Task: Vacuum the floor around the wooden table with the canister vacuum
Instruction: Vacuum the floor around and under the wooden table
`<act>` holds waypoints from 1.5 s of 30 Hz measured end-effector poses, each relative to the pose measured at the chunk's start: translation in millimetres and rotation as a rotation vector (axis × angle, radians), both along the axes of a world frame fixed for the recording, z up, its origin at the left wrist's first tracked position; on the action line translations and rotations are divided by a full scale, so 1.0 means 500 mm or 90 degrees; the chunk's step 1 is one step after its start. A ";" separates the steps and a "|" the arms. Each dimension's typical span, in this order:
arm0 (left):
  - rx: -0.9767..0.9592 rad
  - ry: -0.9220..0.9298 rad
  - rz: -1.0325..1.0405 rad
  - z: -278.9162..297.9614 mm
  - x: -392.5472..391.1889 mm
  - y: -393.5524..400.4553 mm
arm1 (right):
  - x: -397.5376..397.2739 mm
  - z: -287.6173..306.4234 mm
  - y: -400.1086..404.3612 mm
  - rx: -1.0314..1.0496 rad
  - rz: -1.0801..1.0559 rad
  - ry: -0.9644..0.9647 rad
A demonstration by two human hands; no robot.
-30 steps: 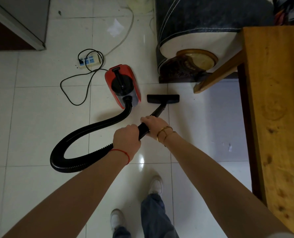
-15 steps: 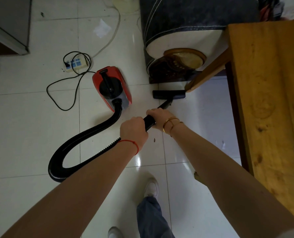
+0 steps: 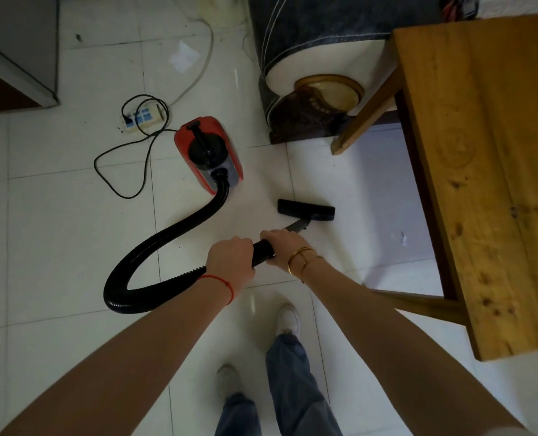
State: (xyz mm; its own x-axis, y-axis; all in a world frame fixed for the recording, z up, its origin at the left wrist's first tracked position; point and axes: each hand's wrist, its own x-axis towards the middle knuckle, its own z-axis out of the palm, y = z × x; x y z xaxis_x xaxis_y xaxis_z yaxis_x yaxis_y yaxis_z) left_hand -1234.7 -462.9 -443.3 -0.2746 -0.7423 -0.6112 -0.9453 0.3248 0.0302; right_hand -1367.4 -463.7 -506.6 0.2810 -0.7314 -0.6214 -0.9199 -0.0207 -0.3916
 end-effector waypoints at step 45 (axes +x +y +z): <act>-0.073 0.004 -0.312 -0.028 -0.220 0.188 | -0.187 -0.042 0.305 -0.098 -0.347 -0.029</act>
State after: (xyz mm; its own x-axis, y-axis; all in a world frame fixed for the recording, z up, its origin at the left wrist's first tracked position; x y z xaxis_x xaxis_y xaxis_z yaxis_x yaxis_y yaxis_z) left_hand -1344.5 -369.0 -457.5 -0.6111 -0.5874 -0.5306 -0.6810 0.7318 -0.0259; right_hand -1460.8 -311.5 -527.6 -0.1389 -0.8591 -0.4926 -0.7958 0.3929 -0.4608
